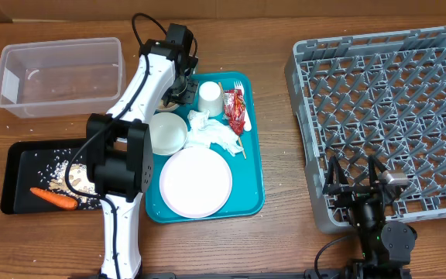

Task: Sort waste into correct bins and load items into the dishwasher rack
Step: 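Reach the left gripper to the pink bowl and grip its rim, then lift the pink bowl and move it over the black tray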

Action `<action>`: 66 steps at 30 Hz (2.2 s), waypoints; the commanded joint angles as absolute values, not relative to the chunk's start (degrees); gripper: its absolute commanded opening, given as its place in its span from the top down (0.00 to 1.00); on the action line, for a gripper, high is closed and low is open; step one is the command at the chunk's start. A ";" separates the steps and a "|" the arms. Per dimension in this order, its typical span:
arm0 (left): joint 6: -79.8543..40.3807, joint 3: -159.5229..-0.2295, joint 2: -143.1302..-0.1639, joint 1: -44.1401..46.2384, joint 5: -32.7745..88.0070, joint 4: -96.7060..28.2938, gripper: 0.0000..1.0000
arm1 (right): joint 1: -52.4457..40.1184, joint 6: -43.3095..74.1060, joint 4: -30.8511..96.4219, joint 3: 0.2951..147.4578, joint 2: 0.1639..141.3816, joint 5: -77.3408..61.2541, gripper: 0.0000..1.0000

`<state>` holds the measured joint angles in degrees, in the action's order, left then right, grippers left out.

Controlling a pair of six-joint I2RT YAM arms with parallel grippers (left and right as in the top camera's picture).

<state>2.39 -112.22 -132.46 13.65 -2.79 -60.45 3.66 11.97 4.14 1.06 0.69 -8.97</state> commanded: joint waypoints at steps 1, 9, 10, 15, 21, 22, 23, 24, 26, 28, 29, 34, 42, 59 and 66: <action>1.69 -112.31 -133.40 13.91 -3.64 -60.18 0.87 | 3.88 11.73 3.92 0.47 0.23 -8.62 0.00; -0.08 -113.93 -133.38 13.91 -3.62 -60.10 0.96 | 3.88 11.73 3.92 0.47 0.23 -8.60 0.00; -0.49 -114.72 -133.38 13.91 -3.60 -60.45 0.96 | 3.88 11.73 3.92 0.47 0.23 -8.60 0.00; -2.57 -120.57 -133.36 13.91 -3.36 -63.44 0.96 | 3.88 11.73 3.92 0.47 0.23 -8.60 0.00; -5.04 -133.12 -133.27 13.91 1.65 -70.78 0.96 | 3.88 11.73 3.92 0.47 0.23 -8.60 0.00; -5.48 -135.50 -133.16 13.91 2.83 -72.12 0.96 | 3.88 11.73 3.92 0.47 0.23 -8.60 0.00; -6.33 -137.64 -133.12 13.91 3.77 -73.28 0.96 | 3.88 11.73 3.95 0.47 0.23 -8.62 0.00; -7.57 -140.35 -132.94 13.91 4.71 -74.83 0.96 | 3.88 11.73 3.92 0.47 0.23 -8.60 0.00; -9.96 -144.73 -132.70 13.91 4.97 -78.02 0.96 | 3.88 11.73 3.92 0.47 0.23 -8.60 0.00; -12.84 -148.73 -131.87 13.89 4.95 -82.43 0.96 | 3.88 11.73 3.92 0.47 0.23 -8.60 0.00; -13.96 -149.88 -131.35 13.80 4.89 -84.09 0.96 | 3.88 11.73 3.92 0.47 0.23 -8.60 0.00; -19.31 -151.30 -126.43 12.23 3.18 -89.67 0.96 | 3.88 11.73 3.92 0.47 0.23 -8.60 0.00; -23.62 -151.11 -119.83 7.42 -2.96 -96.82 0.96 | 3.88 11.73 3.92 0.47 0.23 -8.60 0.00; -25.80 -136.22 -102.50 -1.48 -2.02 -96.82 0.96 | 3.88 11.73 3.92 0.47 0.23 -8.60 0.00; -27.07 -121.03 -96.88 -11.84 -1.87 -96.66 0.96 | 3.88 11.73 3.92 0.47 0.23 -8.60 0.00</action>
<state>-25.63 -125.78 -98.13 -7.40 -1.34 -96.88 3.66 11.94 4.12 1.06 0.69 -8.97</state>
